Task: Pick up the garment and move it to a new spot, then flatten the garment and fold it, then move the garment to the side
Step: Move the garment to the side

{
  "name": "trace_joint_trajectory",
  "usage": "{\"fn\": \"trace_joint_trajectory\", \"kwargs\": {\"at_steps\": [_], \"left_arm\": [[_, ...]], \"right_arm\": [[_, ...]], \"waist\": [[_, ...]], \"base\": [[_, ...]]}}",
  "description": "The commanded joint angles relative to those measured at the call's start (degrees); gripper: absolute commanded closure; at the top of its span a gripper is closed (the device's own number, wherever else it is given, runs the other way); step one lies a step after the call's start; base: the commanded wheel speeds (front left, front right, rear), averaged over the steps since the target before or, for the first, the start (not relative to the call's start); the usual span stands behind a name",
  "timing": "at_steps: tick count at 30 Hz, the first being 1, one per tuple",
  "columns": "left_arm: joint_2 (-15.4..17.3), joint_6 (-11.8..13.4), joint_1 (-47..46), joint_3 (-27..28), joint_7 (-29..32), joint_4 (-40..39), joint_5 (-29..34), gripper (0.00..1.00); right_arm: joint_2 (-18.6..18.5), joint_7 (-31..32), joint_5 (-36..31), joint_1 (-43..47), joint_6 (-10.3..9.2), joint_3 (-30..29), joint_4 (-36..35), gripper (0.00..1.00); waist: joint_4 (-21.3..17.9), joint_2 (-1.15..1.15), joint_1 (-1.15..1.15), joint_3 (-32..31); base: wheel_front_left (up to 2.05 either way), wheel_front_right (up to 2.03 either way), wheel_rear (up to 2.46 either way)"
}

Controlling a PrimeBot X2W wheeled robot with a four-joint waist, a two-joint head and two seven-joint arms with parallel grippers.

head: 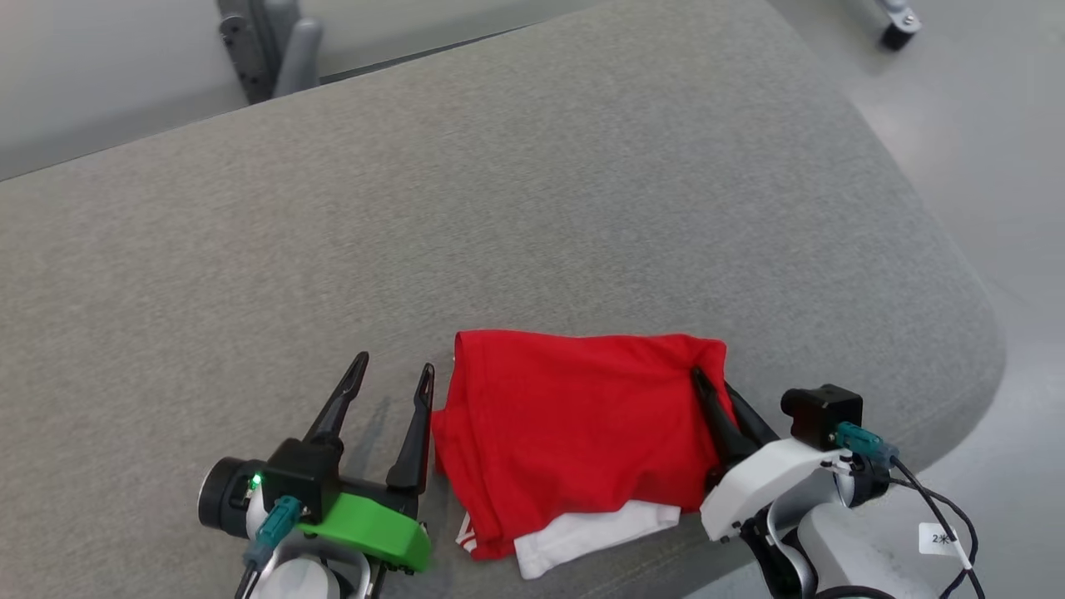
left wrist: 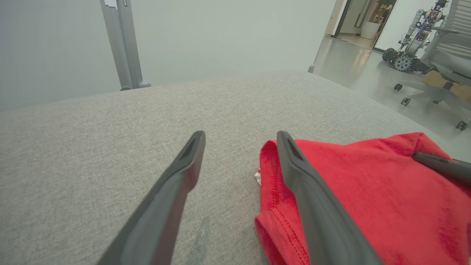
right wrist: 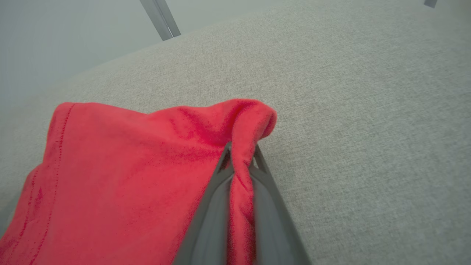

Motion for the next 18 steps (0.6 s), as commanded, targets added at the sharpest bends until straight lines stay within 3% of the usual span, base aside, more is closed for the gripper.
{"fn": "trace_joint_trajectory", "kwargs": {"at_steps": [1, 10, 18], "left_arm": [[0.27, -0.25, -1.09, -0.15, 0.00, 0.11, 0.63, 0.00], [1.20, -0.65, -4.10, -0.06, 0.00, -0.72, 3.34, 0.00], [2.55, -0.71, -8.24, 0.62, 0.00, -3.47, 5.62, 0.00]], "right_arm": [[0.01, -0.13, 0.26, -1.43, -0.11, -0.18, -0.47, 1.00], [0.24, -0.13, -0.90, -9.04, -0.11, -1.60, -0.97, 1.00], [-2.76, -0.13, -5.88, -22.79, -0.11, -10.34, 4.09, 1.00]], "waist": [[-7.62, 0.00, 0.00, 3.33], [-1.04, 0.00, 0.00, 10.36], [7.77, 0.00, 0.00, 18.76]], "base": [[0.00, 0.00, 0.00], [0.00, 0.00, 0.00], [0.00, 0.00, 0.00]]}}
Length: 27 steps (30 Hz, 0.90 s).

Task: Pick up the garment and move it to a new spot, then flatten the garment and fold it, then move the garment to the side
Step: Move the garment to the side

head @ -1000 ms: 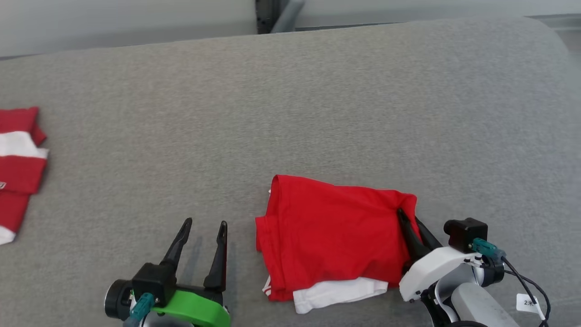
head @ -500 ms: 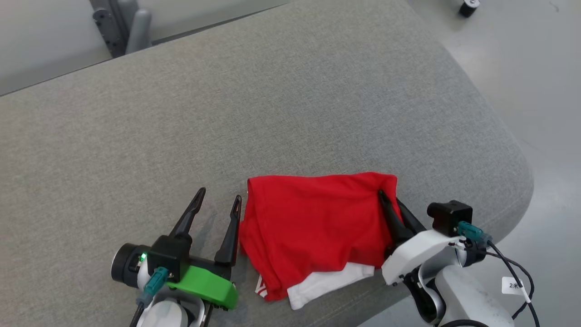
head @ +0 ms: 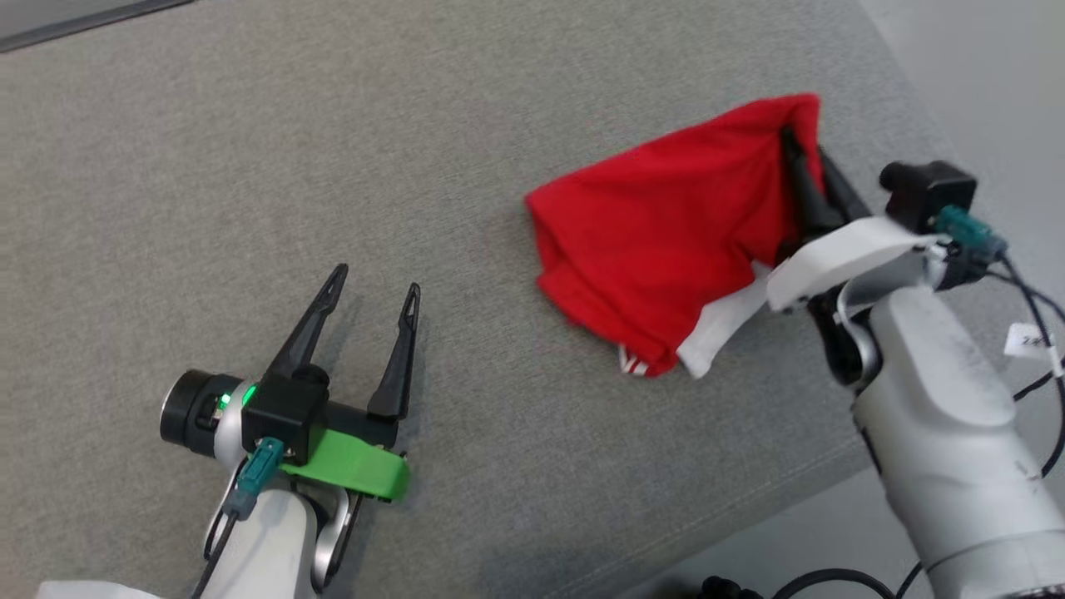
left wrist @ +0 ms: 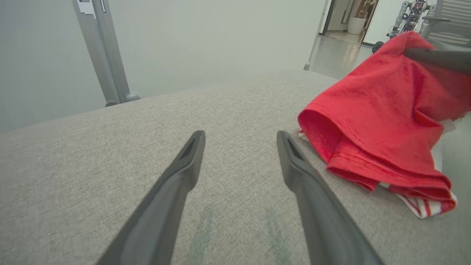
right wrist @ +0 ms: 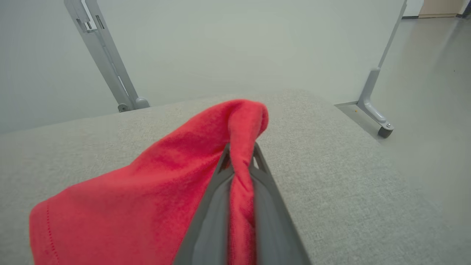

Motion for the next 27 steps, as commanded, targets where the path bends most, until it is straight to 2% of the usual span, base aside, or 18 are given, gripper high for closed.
{"fn": "trace_joint_trajectory", "kwargs": {"at_steps": [1, 5, 7, 13, 19, 20, 21, 27], "left_arm": [[0.66, -0.15, -1.70, 0.29, 0.01, -0.52, 0.77, 0.00], [1.24, -0.06, -1.97, 0.76, 0.02, -1.66, 1.65, 0.00], [1.29, 0.07, -1.81, 1.04, 0.02, -1.79, 1.62, 0.00], [2.29, 0.08, -1.30, 1.09, 0.01, -2.59, 1.93, 0.00], [2.42, 0.06, -0.75, 1.54, 0.02, -2.52, 1.66, 0.00], [2.39, 0.06, -0.56, 1.59, 0.02, -2.45, 1.68, 0.00], [2.35, 0.09, -0.39, 1.68, 0.02, -2.39, 1.67, 0.00], [1.86, 0.43, 0.15, 2.30, 0.02, -1.37, 1.36, 0.00]], "right_arm": [[-1.41, -0.13, -1.33, -2.89, -0.11, -2.55, 1.83, 1.00], [-6.22, -0.14, -6.20, -8.66, -0.11, -12.31, 7.27, 1.00], [-7.29, -0.14, -7.49, -9.18, -0.11, -13.97, 8.13, 1.00], [-12.04, -0.13, -15.03, -10.01, -0.11, -26.28, 11.17, 1.00], [-13.33, -0.13, -23.16, -9.49, -0.11, -34.50, 9.66, 1.00], [-13.55, -0.14, -24.45, -9.87, -0.11, -35.00, 8.88, 0.45], [-13.69, -0.13, -25.18, -10.30, -0.11, -35.60, 8.06, 0.00], [-13.11, -0.13, -28.42, -10.42, -0.11, -37.56, 4.46, 0.00]], "waist": [[10.03, 0.00, 0.00, 9.70], [12.96, 0.00, 0.00, 11.00], [13.26, 0.00, 0.00, 11.00], [13.97, 0.00, 0.00, 10.59], [13.65, 0.00, 0.00, 9.58], [13.55, 0.00, 0.00, 9.51], [13.45, 0.00, 0.00, 9.44], [13.51, 0.00, 0.00, 8.14]], "base": [[0.00, 0.00, 0.00], [0.00, 0.00, 0.00], [0.00, 0.00, 0.00], [0.00, 0.00, 0.00], [0.00, 0.00, 0.00], [0.00, 0.00, 0.00], [0.00, 0.00, 0.00], [0.00, 0.00, 0.00]]}}
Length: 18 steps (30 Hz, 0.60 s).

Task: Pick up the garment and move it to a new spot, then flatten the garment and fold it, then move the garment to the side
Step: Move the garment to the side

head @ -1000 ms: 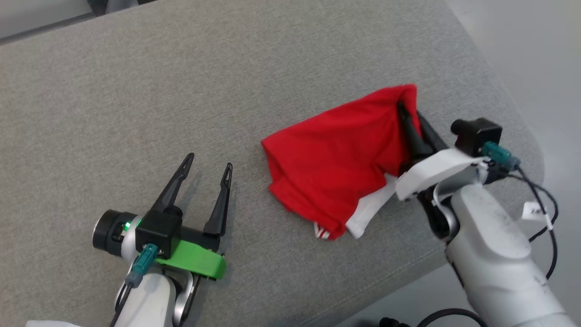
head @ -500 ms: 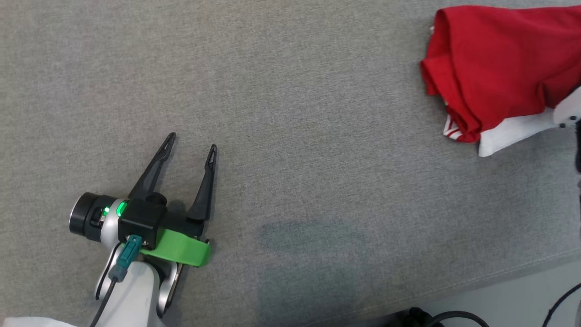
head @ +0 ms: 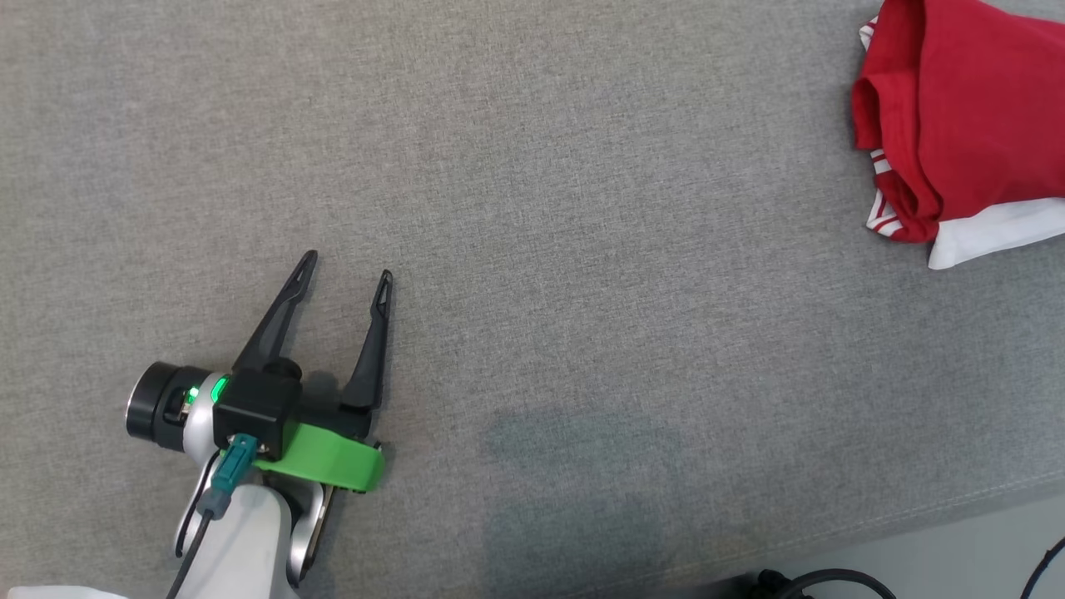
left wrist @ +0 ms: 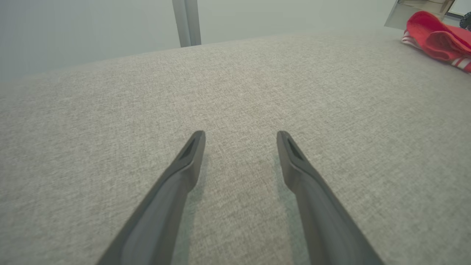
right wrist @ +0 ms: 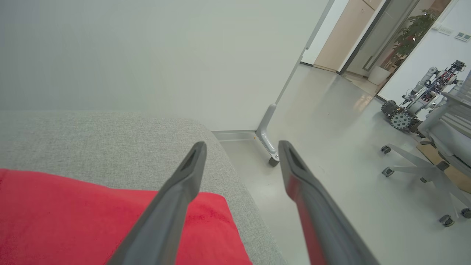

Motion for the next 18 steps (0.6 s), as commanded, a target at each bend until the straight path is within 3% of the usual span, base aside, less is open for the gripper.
{"fn": "trace_joint_trajectory", "kwargs": {"at_steps": [1, 18], "left_arm": [[0.00, 0.36, 0.84, 0.49, 0.00, 0.34, -0.35, 0.00], [-3.33, 2.34, 4.55, 4.93, 0.00, 3.41, -3.87, 0.00]], "right_arm": [[0.51, -0.13, 0.24, 0.16, -0.11, 0.59, -0.89, 0.00], [5.58, -0.13, 15.76, 16.90, -0.11, 25.84, -13.66, 0.00]], "waist": [[0.24, -0.01, 0.00, -0.75], [3.79, -0.01, 0.00, -12.91]], "base": [[0.00, 0.00, 0.00], [0.00, 0.00, 0.00]]}}
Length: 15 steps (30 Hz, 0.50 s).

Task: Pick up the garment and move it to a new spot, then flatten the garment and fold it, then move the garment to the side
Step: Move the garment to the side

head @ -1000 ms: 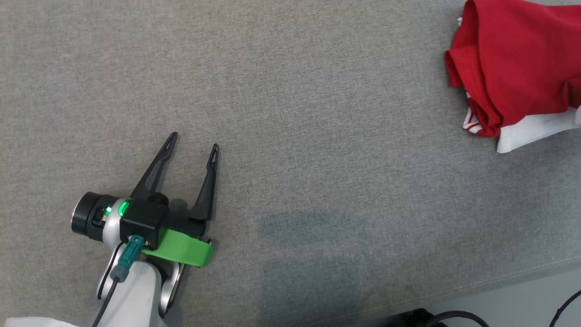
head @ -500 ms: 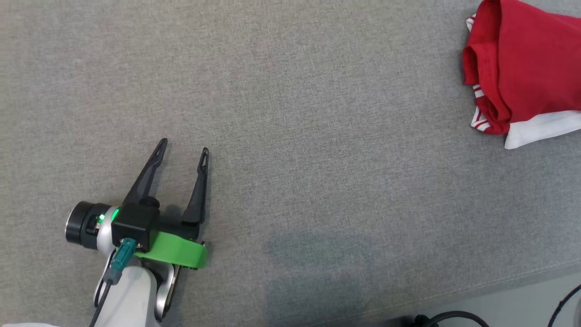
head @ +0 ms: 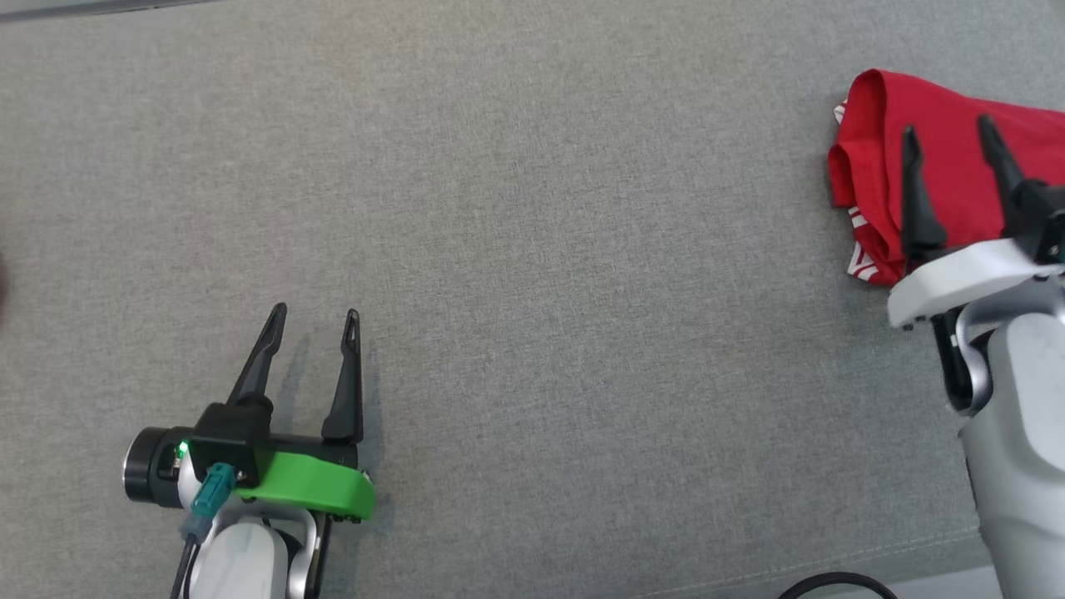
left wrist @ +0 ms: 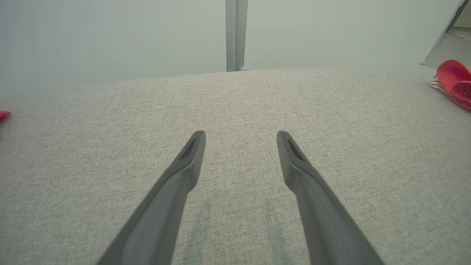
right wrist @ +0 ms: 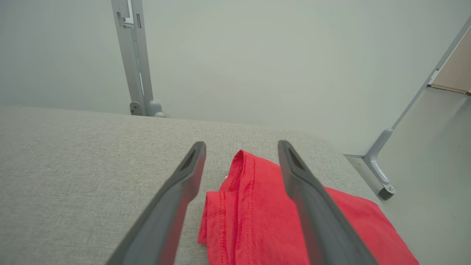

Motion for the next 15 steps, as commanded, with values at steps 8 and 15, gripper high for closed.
{"fn": "trace_joint_trajectory", "kwargs": {"at_steps": [8, 15], "left_arm": [[-0.51, 1.79, 4.45, 0.58, 0.00, 0.91, -4.02, 0.00], [-0.52, 2.95, 8.63, 2.16, 0.00, 1.31, -5.22, 0.00]], "right_arm": [[2.92, -0.13, 5.01, 10.52, -0.11, 4.53, -2.32, 0.00], [5.22, -0.13, 5.26, 18.26, -0.11, 6.33, -3.29, 0.00]], "waist": [[3.45, 0.00, 0.00, -9.64], [3.57, 0.00, 0.00, -14.61]], "base": [[0.00, 0.00, 0.00], [0.00, 0.00, 0.00]]}}
